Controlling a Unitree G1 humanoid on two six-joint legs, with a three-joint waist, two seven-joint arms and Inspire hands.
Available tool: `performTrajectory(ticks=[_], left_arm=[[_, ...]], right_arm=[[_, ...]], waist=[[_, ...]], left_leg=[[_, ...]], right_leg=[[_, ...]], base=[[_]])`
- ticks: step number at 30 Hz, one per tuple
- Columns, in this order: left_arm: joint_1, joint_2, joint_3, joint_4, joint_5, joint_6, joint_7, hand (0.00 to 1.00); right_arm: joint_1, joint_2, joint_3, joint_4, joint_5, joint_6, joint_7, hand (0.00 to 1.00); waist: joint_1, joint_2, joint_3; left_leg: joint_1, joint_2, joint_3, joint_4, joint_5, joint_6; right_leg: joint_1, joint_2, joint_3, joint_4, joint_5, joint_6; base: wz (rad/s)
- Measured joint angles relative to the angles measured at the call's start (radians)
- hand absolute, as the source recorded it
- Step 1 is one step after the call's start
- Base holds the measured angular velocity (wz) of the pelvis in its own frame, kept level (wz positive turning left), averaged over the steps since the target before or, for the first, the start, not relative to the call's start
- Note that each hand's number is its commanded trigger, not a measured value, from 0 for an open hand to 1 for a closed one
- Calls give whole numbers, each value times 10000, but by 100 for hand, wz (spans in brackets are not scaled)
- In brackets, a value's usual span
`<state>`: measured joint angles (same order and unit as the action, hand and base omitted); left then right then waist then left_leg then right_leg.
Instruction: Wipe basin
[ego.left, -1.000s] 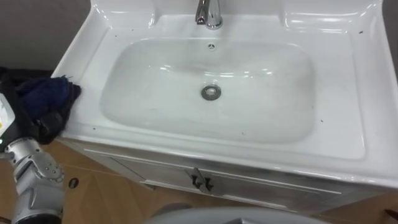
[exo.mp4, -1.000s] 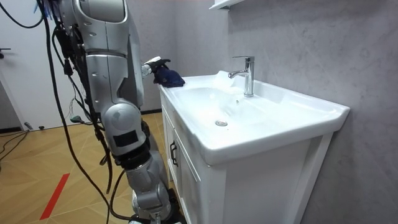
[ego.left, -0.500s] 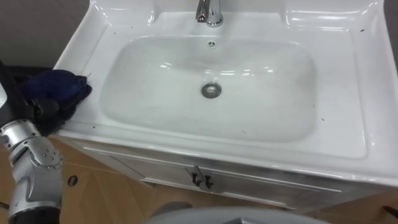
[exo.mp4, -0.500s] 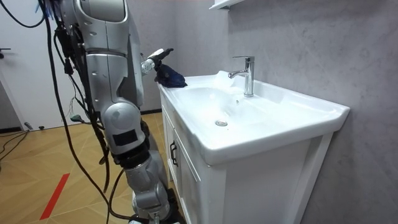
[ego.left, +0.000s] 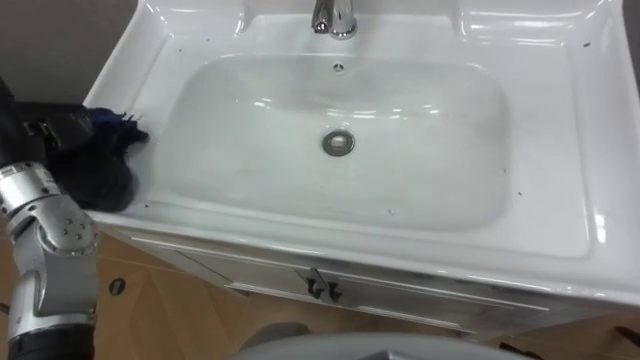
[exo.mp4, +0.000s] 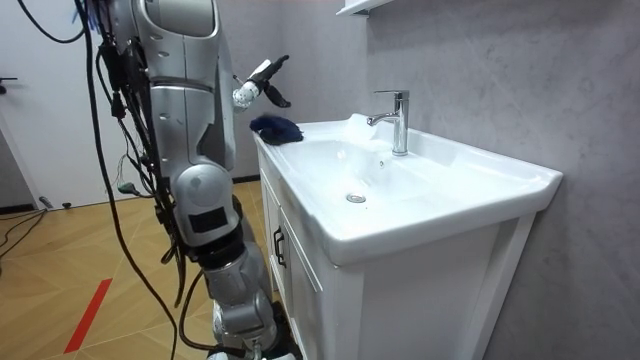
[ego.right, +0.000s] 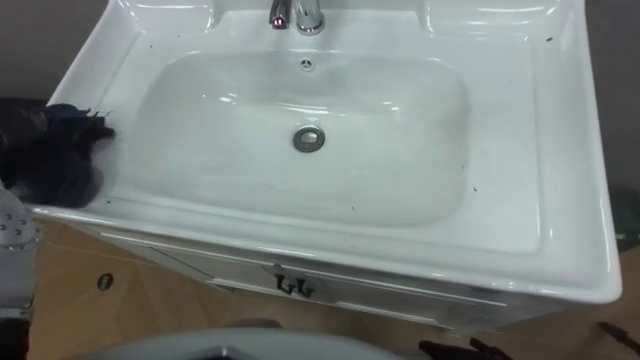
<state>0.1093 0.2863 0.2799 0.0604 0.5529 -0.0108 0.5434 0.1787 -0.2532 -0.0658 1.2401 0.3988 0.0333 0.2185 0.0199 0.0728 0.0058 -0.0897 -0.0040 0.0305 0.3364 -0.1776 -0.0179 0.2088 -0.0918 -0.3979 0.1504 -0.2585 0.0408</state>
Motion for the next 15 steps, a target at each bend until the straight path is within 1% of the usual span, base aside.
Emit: performTrajectory(ticks=[3, 5, 6, 9, 11, 15], left_arm=[[-98, 0, 1, -1, -1078, -108, -12, 0], [-98, 0, 5, -6, -1556, -113, -23, 0], [-98, 0, 7, -13, -1825, -111, -29, 0], [-97, 0, 26, -88, -2260, -111, -47, 0], [-98, -8, 219, -355, -2856, -109, -59, 0], [-102, -6, 751, -1175, -3406, -110, -26, 0]], right_arm=[[-18, 34, 20, -2, 10, 3, -39, 0], [-17, 52, 1, -1, -34, 11, -40, 0], [-17, 59, -16, 1, -82, 19, -39, 0], [1, 96, -51, 9, -99, 32, -38, 0], [-3, 137, -150, 29, -95, 111, 36, 0], [-5, 133, -169, 2, -78, 118, 54, 0]], waist=[[-13, -66, -4], [-22, -71, -13], [-22, -65, -31], [5, -55, -55], [2, -61, -60], [26, 5, -66]], left_leg=[[26, -31, 14, 4, 0, 3], [19, -50, 13, 15, -1, 5], [17, -63, -4, 17, 0, 6], [16, -74, -23, 20, -1, 7], [11, -76, -42, 21, -1, 8], [4, -79, -31, 22, -3, 10]], right_leg=[[22, -46, -52, 18, -11, 19], [20, -64, -75, 23, -16, 29], [20, -73, -84, 23, -22, 38], [17, -83, -102, 21, -29, 50], [16, -79, -99, 23, -29, 51], [15, -79, -50, 26, -29, 50]], base=[[0], [2], [3], [0], [0], [0]])
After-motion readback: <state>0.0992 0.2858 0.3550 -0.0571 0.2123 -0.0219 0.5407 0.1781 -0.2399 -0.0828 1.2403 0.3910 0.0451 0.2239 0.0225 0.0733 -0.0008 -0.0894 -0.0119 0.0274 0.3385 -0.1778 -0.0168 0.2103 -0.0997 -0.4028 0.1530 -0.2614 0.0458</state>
